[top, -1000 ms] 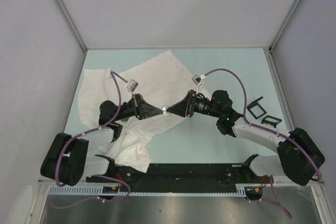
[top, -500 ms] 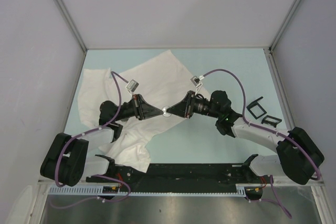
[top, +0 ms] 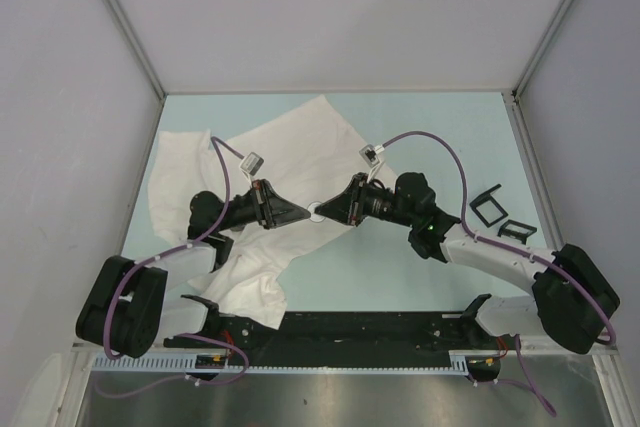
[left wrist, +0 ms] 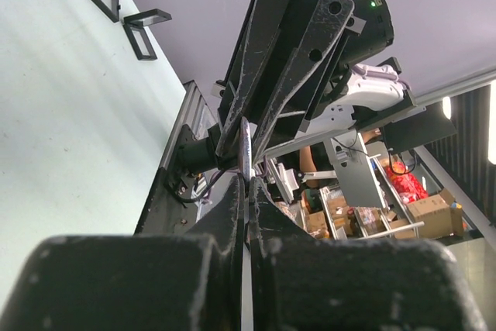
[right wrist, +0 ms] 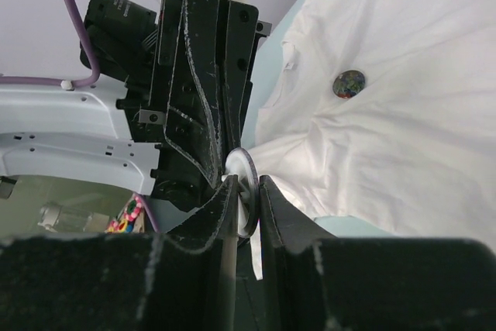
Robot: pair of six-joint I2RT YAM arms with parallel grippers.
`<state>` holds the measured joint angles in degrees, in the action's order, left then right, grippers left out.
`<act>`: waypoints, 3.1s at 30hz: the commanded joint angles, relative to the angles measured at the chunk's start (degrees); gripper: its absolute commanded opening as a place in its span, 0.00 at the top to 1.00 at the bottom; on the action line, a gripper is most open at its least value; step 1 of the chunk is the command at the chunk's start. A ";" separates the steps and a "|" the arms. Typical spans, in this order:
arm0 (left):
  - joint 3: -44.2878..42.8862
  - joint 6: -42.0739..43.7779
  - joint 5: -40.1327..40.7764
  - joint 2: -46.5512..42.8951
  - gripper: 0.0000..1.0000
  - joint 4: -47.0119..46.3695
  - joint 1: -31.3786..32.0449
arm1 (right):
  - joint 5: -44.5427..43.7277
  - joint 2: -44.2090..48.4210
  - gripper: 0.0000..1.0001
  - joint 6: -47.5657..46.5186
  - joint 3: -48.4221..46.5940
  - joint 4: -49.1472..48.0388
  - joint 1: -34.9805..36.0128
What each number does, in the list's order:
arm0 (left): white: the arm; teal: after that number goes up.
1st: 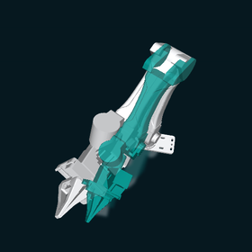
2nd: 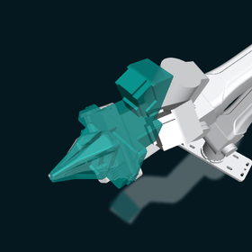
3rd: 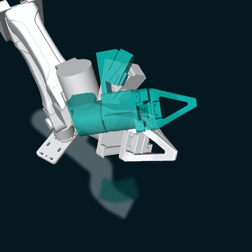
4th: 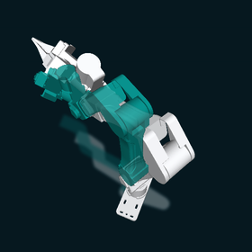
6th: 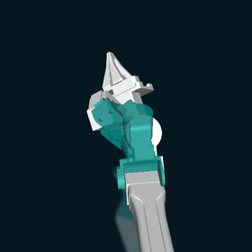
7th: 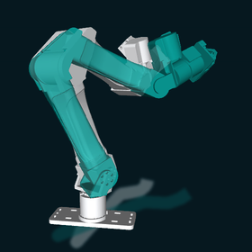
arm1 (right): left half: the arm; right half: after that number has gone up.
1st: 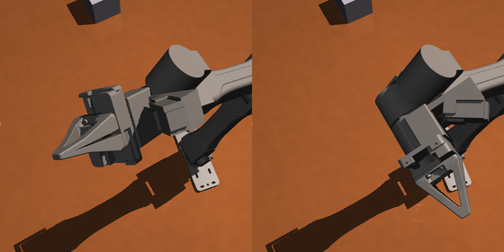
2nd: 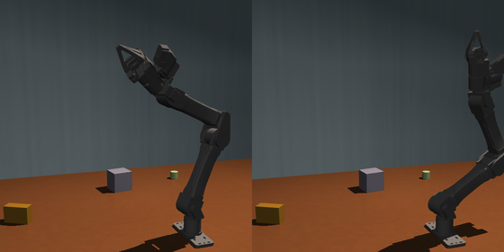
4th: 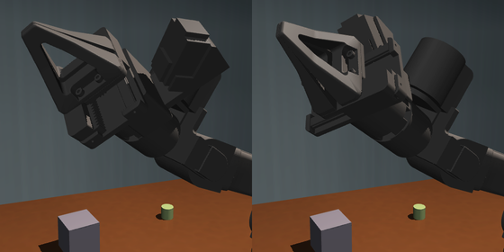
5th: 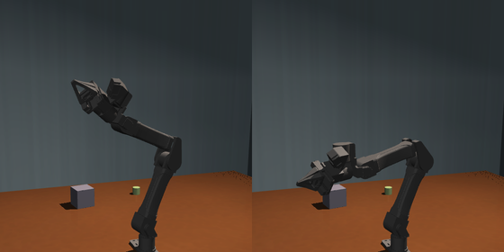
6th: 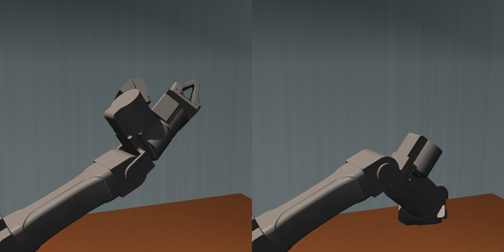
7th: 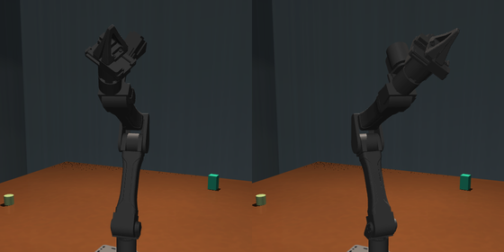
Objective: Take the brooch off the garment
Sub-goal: Close the brooch, then place the brooch in the brooch box.
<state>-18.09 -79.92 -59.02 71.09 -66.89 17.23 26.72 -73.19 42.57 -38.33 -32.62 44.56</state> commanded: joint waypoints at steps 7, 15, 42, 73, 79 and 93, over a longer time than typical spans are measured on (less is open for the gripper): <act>-1.25 2.13 0.31 -2.89 0.99 -0.96 1.75 | -9.40 1.29 0.85 -2.58 -2.37 4.41 3.34; -1.25 2.58 0.58 -3.41 0.99 0.09 2.45 | -13.36 0.85 0.86 0.23 -2.19 2.56 5.36; -4.32 13.03 1.72 -7.37 1.00 17.23 2.72 | -11.88 11.40 0.41 -3.18 -0.52 13.80 3.08; -3.89 11.28 1.98 -9.39 1.00 16.53 2.80 | -6.25 8.42 0.69 1.11 1.59 6.88 2.90; -5.20 13.20 2.51 -9.56 1.00 21.07 3.68 | -7.81 8.23 1.00 1.38 1.59 5.72 3.78; -20.32 44.59 11.66 -14.84 0.39 63.99 3.86 | -59.66 29.41 1.00 5.76 -0.69 65.63 -3.49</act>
<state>-35.35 -43.72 -48.69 56.73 -11.90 20.78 -15.49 -47.18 44.03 -36.51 9.91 46.33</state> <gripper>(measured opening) 0.609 0.022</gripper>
